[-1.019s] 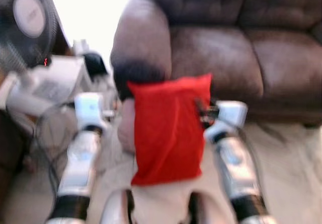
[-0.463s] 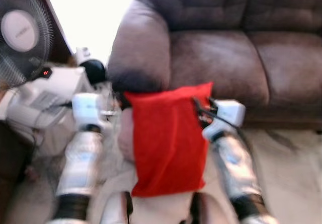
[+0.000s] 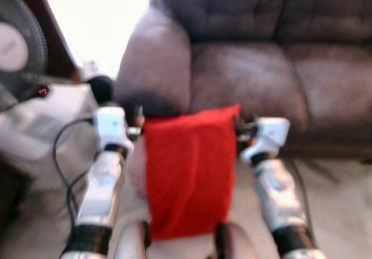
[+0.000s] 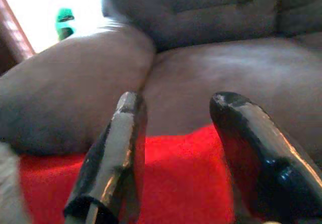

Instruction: Move the pillow to the sofa from floor

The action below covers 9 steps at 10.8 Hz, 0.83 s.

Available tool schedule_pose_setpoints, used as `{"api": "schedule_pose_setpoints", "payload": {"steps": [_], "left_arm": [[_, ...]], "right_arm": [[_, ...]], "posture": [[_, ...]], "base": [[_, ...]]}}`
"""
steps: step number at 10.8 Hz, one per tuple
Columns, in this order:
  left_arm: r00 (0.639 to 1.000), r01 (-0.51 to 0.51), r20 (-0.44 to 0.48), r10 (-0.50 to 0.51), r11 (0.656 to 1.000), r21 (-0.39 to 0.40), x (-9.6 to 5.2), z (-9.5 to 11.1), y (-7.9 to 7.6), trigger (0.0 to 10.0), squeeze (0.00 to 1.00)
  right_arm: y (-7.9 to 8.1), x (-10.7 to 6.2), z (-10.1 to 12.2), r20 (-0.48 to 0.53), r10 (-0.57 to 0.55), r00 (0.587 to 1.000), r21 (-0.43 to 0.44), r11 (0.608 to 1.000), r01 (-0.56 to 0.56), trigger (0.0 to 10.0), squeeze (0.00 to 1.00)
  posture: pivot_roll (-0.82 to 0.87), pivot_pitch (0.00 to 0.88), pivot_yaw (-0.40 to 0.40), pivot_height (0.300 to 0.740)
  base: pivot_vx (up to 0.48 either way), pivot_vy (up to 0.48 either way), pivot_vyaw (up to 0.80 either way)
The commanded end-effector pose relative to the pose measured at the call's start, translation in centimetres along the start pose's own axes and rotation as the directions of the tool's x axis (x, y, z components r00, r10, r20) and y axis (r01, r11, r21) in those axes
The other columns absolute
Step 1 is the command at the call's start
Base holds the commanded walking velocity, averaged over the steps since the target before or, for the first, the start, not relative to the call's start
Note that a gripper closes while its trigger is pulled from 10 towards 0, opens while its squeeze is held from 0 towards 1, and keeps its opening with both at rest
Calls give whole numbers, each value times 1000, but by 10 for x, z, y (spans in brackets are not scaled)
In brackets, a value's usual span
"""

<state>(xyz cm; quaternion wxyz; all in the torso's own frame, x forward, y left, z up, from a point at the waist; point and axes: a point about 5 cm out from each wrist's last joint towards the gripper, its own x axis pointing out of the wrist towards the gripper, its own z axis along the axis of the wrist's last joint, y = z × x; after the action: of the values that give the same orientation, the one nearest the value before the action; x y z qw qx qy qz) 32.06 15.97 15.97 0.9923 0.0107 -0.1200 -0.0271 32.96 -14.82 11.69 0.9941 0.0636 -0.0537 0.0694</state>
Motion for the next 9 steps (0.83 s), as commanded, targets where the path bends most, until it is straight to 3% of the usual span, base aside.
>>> {"api": "schedule_pose_setpoints", "payload": {"steps": [1,9], "left_arm": [[1000,-18,-7,18,1000,17,-2,-1,7,10000,0],[1000,-20,-2,20,1000,20,-1,-1,7,10000,0]], "right_arm": [[9,0,-4,-14,20,1000,22,1000,-19,10000,0],[10,1,-3,-5,30,1000,16,999,-30,10000,0]], "posture": [[89,156,-30,612],[87,142,-31,612]], "base": [[262,0,0],[264,0,0]]}}
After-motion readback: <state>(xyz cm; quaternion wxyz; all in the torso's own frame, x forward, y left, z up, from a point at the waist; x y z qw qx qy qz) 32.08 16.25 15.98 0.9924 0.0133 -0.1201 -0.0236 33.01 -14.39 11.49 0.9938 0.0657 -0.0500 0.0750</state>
